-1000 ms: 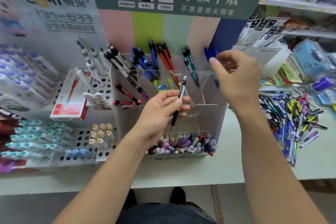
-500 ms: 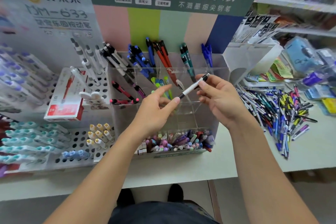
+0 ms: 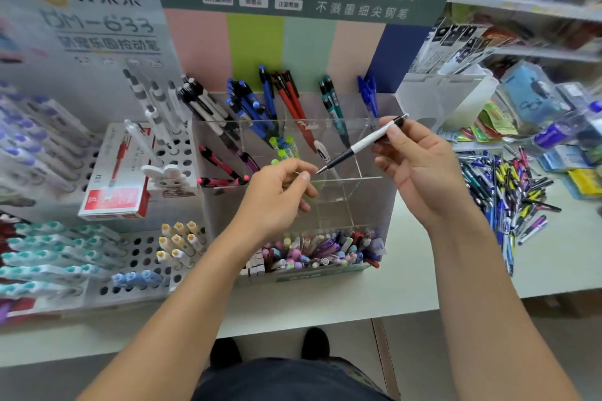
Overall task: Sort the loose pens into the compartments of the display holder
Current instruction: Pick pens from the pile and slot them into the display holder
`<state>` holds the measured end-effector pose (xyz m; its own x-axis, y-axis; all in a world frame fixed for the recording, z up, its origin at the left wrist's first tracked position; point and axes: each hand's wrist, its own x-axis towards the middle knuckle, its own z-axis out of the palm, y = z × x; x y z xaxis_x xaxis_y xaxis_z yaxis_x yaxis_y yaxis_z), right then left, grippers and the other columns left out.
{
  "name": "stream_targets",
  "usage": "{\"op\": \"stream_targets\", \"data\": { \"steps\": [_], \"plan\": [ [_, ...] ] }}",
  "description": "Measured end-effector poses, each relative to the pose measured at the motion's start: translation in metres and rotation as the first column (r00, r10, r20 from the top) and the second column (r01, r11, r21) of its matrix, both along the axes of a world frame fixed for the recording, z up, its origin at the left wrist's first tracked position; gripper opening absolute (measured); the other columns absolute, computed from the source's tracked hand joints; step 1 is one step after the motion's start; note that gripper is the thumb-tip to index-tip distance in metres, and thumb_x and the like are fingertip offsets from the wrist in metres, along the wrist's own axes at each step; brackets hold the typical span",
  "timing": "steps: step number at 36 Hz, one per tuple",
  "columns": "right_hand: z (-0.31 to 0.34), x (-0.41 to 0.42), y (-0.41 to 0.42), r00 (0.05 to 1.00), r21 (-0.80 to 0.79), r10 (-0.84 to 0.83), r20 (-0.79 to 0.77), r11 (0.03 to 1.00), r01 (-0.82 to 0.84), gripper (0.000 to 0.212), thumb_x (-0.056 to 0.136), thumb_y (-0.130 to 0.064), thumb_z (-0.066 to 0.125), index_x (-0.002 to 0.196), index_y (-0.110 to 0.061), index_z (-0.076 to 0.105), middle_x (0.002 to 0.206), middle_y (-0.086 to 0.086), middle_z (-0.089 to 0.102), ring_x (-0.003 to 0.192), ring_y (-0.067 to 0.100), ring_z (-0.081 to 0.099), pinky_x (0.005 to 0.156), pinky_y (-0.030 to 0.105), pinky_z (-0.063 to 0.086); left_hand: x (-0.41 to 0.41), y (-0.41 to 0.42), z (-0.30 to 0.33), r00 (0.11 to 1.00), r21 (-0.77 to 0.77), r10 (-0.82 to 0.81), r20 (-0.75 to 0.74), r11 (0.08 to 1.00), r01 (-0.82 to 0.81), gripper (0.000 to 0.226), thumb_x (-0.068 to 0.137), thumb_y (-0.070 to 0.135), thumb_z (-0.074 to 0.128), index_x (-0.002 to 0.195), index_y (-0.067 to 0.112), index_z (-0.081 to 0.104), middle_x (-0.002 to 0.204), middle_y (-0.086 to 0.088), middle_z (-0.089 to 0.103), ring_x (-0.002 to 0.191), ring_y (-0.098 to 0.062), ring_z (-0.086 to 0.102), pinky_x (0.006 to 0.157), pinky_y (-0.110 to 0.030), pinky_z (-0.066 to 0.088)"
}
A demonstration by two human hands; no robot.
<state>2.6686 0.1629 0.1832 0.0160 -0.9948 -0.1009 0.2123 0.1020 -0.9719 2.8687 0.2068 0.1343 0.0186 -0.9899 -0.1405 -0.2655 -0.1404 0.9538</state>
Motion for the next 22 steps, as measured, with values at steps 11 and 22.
{"op": "stream_targets", "data": {
  "steps": [11,22],
  "plan": [
    [0.051,0.124,-0.008,0.926,-0.615,-0.081,-0.368,0.768,-0.177,0.015,0.096,0.001,0.064,0.109,-0.002,0.070,0.084,-0.008,0.070,0.074,0.003,0.067,0.071,0.022,0.055,0.070,0.012,0.044,0.810,-0.156,0.502,-0.302,0.813,-0.562,0.020,0.097,0.004,0.055,0.097,0.023,0.065,0.079,-0.001,0.066,0.048,-0.008,0.055,0.042,-0.021,0.044],
    [0.043,0.197,-0.041,0.205,-0.282,-0.199,-0.958,0.770,-0.573,0.018,0.090,-0.025,0.075,0.107,-0.019,0.070,0.105,0.002,0.070,0.102,0.027,0.061,0.086,0.038,0.050,0.102,0.020,0.048,0.899,-0.039,0.370,-0.234,0.920,-0.389,0.050,0.102,0.001,0.043,0.147,0.022,0.042,0.082,0.000,0.071,0.050,-0.014,0.057,0.040,-0.025,0.043]
  ]
}}
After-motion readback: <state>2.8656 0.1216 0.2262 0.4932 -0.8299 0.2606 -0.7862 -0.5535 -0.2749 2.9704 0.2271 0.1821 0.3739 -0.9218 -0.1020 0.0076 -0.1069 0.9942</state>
